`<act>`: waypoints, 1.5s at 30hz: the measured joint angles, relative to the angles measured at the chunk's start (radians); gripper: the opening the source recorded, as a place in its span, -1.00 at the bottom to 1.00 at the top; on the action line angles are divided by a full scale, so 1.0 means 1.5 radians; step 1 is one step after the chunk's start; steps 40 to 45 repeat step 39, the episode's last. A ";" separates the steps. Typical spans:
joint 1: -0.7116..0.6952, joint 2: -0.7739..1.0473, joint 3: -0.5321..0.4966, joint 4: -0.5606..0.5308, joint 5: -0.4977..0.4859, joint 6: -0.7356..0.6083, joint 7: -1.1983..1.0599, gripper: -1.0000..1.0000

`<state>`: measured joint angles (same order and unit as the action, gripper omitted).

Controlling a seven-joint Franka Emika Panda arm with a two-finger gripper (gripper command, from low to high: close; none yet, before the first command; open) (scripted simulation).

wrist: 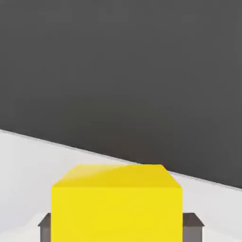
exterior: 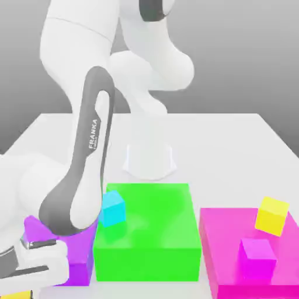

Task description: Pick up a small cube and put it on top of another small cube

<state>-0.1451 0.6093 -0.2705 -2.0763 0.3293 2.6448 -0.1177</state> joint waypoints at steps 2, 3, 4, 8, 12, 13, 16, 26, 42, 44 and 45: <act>-0.001 0.002 0.001 0.000 0.001 0.002 -0.001 -1.00; 0.005 -0.014 -0.007 -0.004 -0.007 -0.010 0.004 -1.00; 0.012 -0.034 -0.016 -0.009 -0.016 -0.025 0.010 -1.00; 0.033 -0.122 -0.032 -0.051 -0.031 -0.076 0.040 -1.00; 0.055 -0.209 -0.034 -0.114 -0.030 -0.106 0.078 -1.00; 0.061 -0.232 -0.034 -0.130 -0.034 -0.113 0.090 -1.00; 0.079 -0.303 -0.037 -0.180 -0.052 -0.130 0.131 -1.00; 0.084 -0.550 0.009 -0.348 -0.191 -0.182 0.327 -1.00; 0.049 -0.575 0.065 -0.477 -0.268 -0.070 0.434 1.00; 0.049 -0.575 0.065 -0.477 -0.268 -0.070 0.434 1.00; 0.049 -0.575 0.065 -0.477 -0.268 -0.070 0.434 1.00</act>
